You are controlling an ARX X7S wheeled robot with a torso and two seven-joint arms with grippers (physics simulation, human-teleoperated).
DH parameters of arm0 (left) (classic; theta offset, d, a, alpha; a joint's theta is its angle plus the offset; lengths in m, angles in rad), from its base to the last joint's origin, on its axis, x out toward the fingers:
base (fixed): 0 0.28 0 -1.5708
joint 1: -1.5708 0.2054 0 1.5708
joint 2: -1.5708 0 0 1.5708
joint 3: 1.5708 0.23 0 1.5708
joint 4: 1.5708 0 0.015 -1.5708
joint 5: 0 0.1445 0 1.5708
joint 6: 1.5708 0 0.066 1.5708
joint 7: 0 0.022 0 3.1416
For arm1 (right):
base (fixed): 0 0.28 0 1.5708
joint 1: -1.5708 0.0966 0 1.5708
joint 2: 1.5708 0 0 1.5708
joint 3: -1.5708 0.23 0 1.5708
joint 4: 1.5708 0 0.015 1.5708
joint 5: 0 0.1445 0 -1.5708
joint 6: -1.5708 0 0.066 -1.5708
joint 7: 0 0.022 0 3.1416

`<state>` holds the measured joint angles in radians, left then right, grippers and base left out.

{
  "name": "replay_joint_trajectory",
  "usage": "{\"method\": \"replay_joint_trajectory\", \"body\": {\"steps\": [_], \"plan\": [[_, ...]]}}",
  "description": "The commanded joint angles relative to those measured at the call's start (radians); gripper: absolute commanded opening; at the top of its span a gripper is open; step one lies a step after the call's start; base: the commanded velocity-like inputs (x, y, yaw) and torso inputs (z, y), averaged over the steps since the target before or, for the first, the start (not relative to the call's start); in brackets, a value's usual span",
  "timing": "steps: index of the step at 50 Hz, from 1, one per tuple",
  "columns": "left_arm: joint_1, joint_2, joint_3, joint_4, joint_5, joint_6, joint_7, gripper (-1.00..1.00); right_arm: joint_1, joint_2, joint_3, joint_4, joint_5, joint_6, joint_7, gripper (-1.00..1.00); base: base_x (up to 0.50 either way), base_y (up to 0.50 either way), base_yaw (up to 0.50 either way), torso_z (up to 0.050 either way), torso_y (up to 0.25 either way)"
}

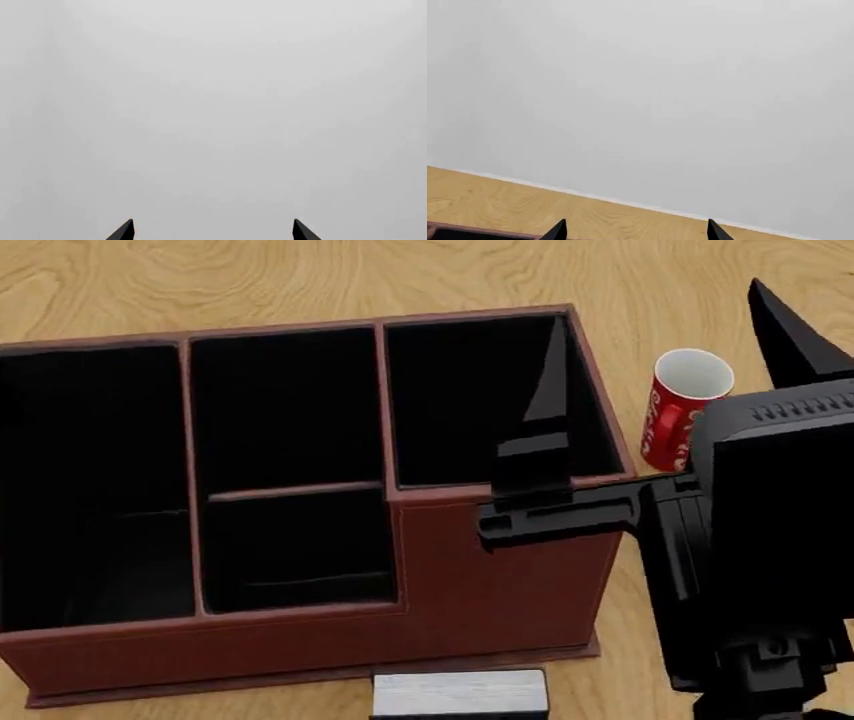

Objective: Pick up the book and place it in the right compartment of the caddy.

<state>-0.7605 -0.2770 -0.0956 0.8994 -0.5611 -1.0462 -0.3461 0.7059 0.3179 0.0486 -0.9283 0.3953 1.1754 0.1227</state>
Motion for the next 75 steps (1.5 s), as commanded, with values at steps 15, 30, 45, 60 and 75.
{"method": "replay_joint_trajectory", "body": {"steps": [15,30,45,60,75], "plan": [[-0.041,-0.01,-0.058,0.01,-0.042,0.0,-0.018,1.0,0.557,0.165,-0.104,0.287,0.414,0.349,-0.442,1.0,0.0,0.0,0.0,0.0,0.0],[-0.014,-0.023,-0.06,-0.003,-0.032,0.033,-0.022,1.0,0.715,0.344,-0.471,0.411,0.448,0.311,-0.724,1.0,0.0,0.0,0.0,0.0,0.0],[0.008,-0.028,-0.056,-0.015,-0.027,0.064,-0.024,1.0,0.917,0.481,-0.733,0.405,0.516,0.357,-0.968,1.0,0.0,0.0,0.0,0.0,0.0],[0.023,-0.035,-0.067,-0.015,-0.036,0.077,-0.029,1.0,0.965,0.525,-0.919,0.382,0.489,0.305,-1.028,1.0,0.0,0.0,0.0,0.0,0.0],[0.008,-0.043,-0.077,-0.002,-0.063,0.059,-0.05,1.0,0.931,0.515,-1.015,0.377,0.437,0.212,-1.037,1.0,0.0,0.0,0.0,0.0,0.0]]}}
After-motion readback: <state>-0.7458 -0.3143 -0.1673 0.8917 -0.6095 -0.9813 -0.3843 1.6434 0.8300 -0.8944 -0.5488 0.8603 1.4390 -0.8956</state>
